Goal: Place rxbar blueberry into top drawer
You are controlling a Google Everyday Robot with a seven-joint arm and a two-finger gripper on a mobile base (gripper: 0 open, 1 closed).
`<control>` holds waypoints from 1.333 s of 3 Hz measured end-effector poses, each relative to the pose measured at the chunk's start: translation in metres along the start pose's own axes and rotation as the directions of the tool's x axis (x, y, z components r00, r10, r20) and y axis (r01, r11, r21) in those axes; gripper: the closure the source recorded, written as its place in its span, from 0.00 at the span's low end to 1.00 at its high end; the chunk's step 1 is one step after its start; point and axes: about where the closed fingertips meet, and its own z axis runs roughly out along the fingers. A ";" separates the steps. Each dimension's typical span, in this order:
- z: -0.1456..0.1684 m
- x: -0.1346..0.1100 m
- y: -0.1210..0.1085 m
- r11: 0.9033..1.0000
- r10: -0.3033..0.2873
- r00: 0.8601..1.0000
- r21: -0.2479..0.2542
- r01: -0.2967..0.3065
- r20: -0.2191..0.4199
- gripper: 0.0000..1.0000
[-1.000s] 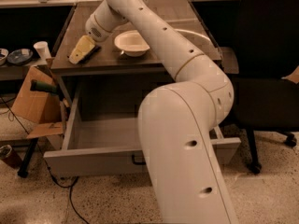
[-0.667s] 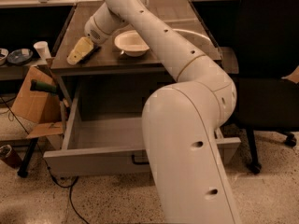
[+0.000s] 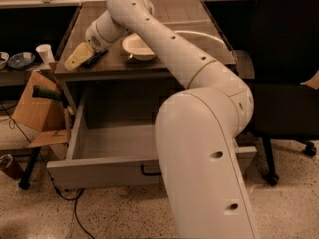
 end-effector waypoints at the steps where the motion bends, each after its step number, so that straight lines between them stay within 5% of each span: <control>1: 0.008 0.002 0.002 1.000 0.023 1.000 0.007 -0.023 0.002 0.00; 3: 0.007 0.017 0.000 0.997 0.073 0.997 0.041 -0.072 -0.017 0.00; 4: 0.004 0.022 -0.001 0.994 0.090 0.996 0.056 -0.089 -0.022 0.19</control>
Offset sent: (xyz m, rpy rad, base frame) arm -0.0020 -0.0094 -0.0146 -0.0003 0.0339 -0.0940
